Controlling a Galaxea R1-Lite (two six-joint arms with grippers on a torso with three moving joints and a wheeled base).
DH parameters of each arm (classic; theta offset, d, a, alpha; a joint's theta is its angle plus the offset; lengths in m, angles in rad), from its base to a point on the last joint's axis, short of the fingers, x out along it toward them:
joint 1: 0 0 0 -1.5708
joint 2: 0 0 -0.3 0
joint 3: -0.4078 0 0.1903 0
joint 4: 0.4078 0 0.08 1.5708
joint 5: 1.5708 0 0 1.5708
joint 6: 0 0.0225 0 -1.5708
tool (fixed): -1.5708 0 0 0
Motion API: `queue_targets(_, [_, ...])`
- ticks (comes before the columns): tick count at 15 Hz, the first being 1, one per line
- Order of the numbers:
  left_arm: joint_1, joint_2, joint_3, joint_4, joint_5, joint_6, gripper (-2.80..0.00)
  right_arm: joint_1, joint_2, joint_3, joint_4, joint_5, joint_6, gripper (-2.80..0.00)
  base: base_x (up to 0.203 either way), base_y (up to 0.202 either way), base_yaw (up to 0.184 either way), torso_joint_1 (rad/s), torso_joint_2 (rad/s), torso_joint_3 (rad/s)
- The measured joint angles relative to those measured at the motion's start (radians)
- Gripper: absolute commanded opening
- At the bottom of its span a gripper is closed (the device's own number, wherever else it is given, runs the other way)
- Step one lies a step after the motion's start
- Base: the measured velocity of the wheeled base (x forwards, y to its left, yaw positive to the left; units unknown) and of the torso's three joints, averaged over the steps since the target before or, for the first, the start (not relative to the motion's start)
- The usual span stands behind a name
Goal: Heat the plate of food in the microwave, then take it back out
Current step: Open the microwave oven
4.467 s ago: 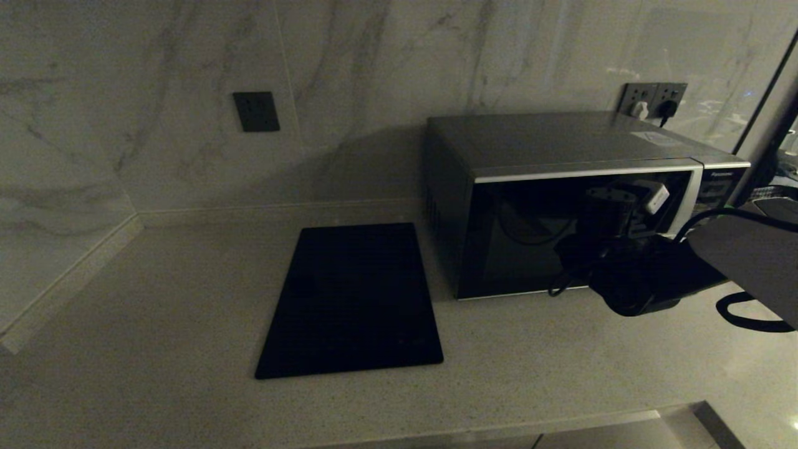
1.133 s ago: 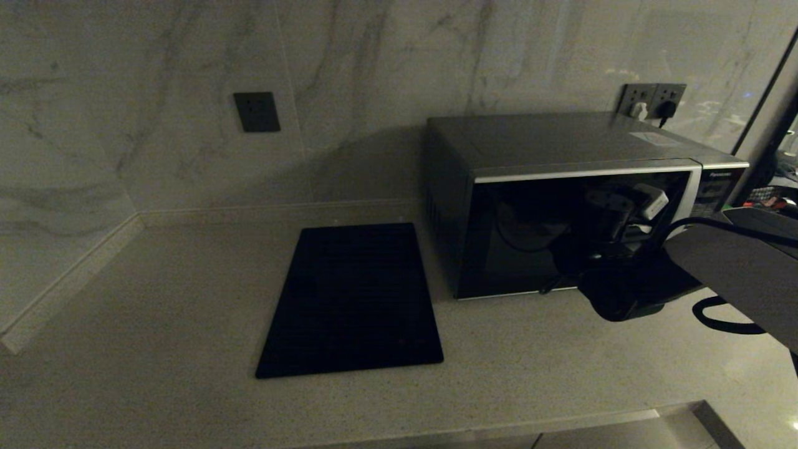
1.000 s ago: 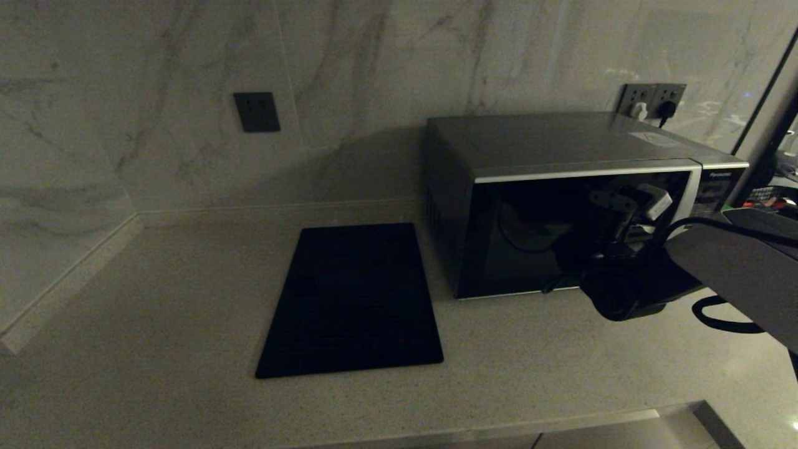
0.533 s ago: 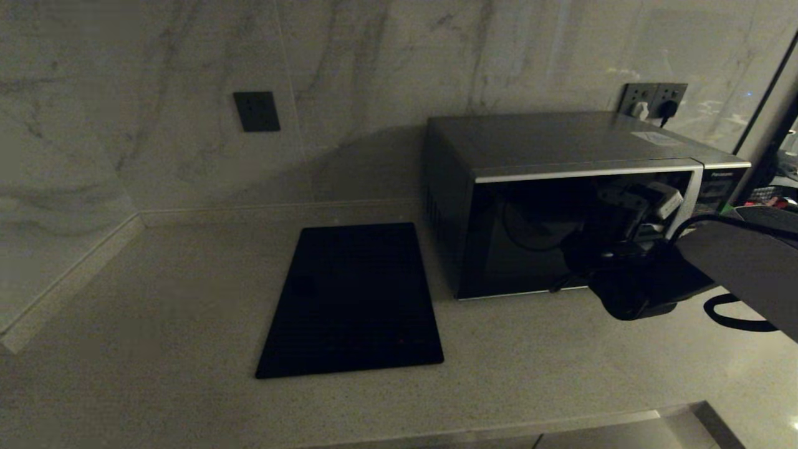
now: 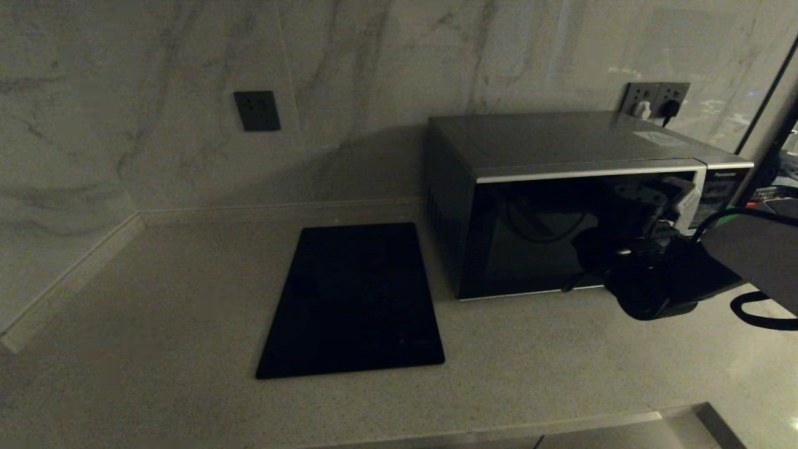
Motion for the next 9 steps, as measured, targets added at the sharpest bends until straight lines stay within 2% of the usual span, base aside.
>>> queue_targets(9, [0.000, 0.000, 0.000, 0.000, 0.000, 0.000, -2.80, -0.046, 0.010, 0.004, -0.004, -0.002, -0.004, 0.00, 0.000, 0.000, 0.000, 0.000, 0.00, 0.000])
